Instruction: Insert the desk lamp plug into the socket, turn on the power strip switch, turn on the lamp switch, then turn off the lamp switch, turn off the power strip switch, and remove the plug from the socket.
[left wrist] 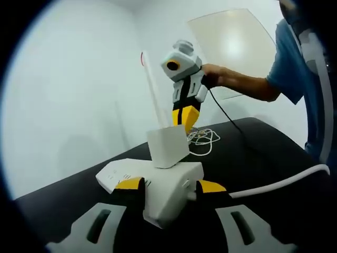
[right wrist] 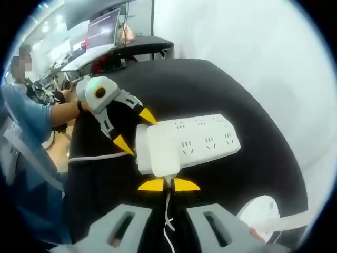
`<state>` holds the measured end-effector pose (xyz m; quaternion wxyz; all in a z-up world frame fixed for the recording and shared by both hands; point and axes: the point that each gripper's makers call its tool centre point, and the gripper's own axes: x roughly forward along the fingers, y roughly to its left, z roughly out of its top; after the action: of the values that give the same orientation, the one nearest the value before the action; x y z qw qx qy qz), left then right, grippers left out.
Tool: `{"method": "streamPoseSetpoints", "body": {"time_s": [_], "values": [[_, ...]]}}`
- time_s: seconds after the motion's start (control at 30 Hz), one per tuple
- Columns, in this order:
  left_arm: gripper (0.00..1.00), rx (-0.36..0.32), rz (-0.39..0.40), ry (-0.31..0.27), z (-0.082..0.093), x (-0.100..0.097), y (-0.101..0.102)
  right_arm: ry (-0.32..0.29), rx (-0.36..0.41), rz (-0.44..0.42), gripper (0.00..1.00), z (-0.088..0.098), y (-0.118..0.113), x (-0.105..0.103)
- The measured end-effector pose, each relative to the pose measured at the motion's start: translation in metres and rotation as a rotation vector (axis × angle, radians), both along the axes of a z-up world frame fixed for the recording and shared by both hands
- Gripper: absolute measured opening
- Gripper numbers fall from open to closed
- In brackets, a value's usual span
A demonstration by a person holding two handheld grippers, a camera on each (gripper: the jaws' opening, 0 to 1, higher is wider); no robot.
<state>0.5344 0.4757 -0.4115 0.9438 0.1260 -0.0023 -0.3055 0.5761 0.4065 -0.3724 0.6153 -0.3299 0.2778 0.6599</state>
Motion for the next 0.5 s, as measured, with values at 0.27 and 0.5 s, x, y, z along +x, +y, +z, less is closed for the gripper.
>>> {"method": "streamPoseSetpoints", "body": {"time_s": [0.27, 0.5], "values": [[0.36, 0.012, -0.002, -0.009, 0.000, -0.001, -0.001, 0.055, 0.121, -0.022, 0.04, -0.017, -0.011, 0.004], [0.36, 0.013, -0.003, -0.011, 0.000, 0.000, -0.001, 0.125, 0.153, -0.043, 0.04, -0.025, -0.014, 0.004]]}}
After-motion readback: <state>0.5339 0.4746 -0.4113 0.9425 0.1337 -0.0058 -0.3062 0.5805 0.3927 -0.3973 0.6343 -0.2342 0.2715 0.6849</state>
